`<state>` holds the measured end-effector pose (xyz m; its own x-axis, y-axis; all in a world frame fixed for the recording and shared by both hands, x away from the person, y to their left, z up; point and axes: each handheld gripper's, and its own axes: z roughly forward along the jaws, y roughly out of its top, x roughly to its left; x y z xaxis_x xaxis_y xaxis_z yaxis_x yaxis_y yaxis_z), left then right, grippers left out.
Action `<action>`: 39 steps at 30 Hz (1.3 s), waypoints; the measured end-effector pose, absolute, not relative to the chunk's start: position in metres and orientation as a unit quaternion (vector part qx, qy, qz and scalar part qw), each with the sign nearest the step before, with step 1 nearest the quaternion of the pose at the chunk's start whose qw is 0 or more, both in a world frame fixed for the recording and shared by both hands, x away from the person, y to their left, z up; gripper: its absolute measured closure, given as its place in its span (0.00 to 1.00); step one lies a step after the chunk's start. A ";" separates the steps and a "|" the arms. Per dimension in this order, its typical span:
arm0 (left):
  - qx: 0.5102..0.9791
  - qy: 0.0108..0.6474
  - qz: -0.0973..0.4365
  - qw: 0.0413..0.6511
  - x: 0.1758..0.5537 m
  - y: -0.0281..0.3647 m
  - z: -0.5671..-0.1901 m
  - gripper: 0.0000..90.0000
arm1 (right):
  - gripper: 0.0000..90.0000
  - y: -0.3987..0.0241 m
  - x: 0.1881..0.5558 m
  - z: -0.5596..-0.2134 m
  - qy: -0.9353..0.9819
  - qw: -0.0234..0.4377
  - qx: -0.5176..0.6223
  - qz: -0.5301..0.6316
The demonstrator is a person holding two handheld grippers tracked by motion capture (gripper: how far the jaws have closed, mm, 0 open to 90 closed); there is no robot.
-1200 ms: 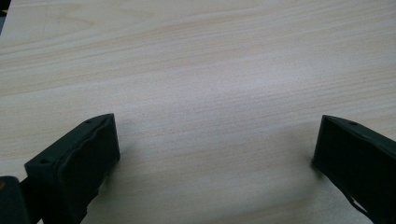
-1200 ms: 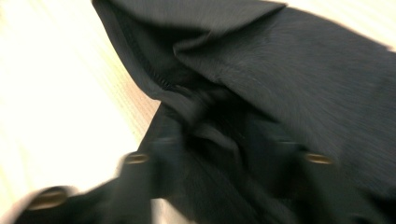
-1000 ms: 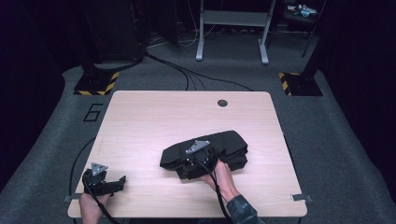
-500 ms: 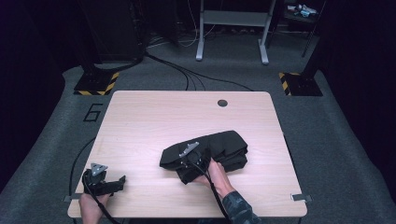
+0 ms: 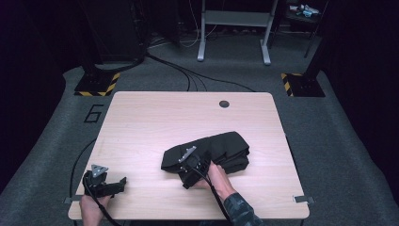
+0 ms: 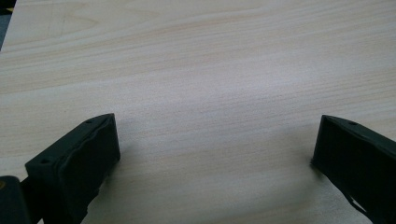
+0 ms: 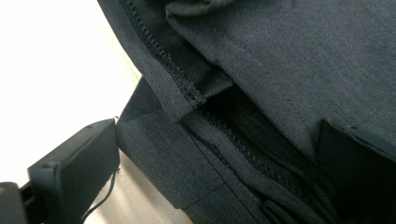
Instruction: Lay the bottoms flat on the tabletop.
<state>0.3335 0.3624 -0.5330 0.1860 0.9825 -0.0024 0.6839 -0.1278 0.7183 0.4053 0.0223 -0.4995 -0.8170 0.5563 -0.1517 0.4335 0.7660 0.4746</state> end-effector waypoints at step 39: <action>0.704 0.596 0.246 0.298 0.333 0.363 -0.532 0.01 | 0.92 0.016 0.407 -0.436 0.872 0.148 0.311 0.348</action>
<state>0.3331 0.3632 -0.5325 0.1696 0.9855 -0.0092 0.6918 -0.1124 0.7133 0.4071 0.0158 -0.4362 -0.7624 0.6458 -0.0409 0.4403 0.5641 0.6985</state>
